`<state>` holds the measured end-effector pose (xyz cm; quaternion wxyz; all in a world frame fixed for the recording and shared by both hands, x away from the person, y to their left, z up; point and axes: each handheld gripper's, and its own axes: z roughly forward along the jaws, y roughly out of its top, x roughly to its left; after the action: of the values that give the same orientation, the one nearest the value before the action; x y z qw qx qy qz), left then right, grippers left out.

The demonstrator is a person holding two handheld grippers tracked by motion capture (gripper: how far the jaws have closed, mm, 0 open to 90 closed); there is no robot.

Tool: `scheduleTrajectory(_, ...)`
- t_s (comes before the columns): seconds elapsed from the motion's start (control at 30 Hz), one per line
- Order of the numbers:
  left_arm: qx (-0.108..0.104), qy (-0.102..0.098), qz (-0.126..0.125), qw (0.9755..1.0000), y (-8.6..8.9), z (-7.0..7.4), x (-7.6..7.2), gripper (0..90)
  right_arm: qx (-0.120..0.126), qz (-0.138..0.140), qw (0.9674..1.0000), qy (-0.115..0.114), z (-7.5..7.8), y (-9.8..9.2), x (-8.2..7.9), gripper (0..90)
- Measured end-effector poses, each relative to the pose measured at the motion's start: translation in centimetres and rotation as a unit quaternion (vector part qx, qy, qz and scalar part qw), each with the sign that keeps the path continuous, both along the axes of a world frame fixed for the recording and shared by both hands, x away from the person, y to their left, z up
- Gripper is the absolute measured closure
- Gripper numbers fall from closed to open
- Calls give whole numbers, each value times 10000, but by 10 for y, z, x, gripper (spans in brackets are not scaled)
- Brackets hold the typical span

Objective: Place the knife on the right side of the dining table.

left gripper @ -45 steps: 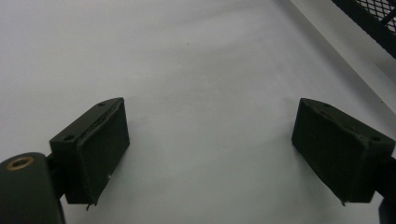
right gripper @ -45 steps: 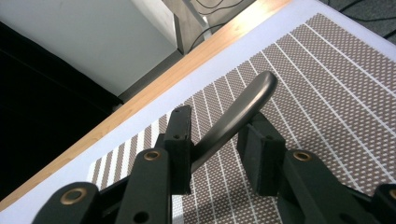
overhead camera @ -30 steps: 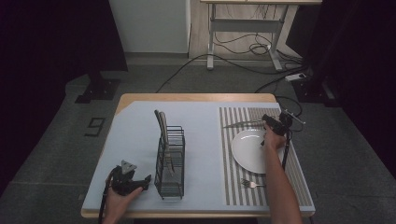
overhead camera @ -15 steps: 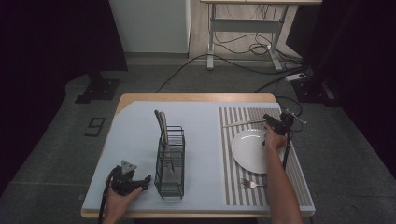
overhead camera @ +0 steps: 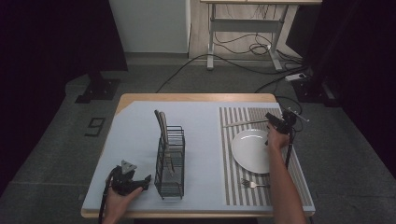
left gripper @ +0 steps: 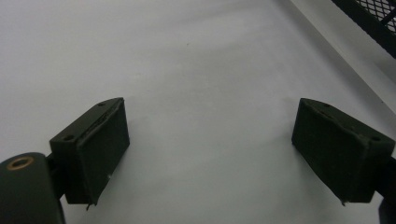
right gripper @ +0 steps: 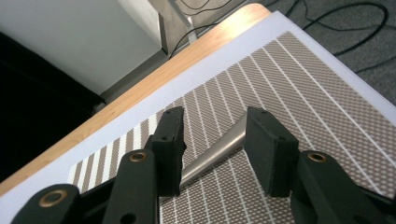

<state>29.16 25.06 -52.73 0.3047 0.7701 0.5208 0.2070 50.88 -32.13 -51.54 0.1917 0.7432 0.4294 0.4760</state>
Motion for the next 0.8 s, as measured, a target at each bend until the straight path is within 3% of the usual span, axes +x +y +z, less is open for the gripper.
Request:
scheduleTrajectory(0.1,0,1,2,10000,0,0,0,106,-181,134,9997,4,3,6,3,567)
scheduleTrajectory(0.3,-7,-3,4,10000,0,0,0,107,-206,221,9995,89,-2,11,7,560)
scheduleTrajectory(0.5,-3,3,0,10000,0,0,0,107,-416,372,9983,185,-6,16,11,555)
scheduleTrajectory(0.8,-4,0,-3,10000,0,0,0,106,-812,866,9921,396,6,30,23,538)
